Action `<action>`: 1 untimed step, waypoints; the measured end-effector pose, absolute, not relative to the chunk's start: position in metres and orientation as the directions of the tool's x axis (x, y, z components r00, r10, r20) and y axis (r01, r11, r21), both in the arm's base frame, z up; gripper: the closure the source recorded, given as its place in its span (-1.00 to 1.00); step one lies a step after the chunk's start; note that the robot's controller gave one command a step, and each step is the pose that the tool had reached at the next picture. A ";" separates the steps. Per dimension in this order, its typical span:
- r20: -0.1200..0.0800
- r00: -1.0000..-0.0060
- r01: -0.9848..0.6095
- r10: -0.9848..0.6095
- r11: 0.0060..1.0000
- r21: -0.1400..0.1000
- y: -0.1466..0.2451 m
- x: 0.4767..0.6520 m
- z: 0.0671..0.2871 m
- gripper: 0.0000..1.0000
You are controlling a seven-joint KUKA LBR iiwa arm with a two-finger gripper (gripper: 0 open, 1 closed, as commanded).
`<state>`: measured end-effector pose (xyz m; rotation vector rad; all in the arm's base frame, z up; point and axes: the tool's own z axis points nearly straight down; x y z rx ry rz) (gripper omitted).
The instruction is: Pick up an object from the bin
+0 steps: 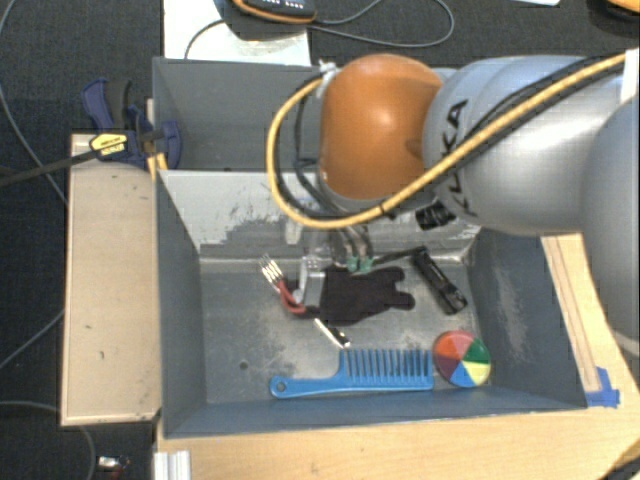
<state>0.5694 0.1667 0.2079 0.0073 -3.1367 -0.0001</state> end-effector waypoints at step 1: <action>-0.003 -1.000 0.000 0.000 1.000 0.001 0.166 0.571 0.213 -1.00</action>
Offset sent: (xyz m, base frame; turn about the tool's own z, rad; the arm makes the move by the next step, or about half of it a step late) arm 0.0020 -0.0339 -0.0398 -0.0521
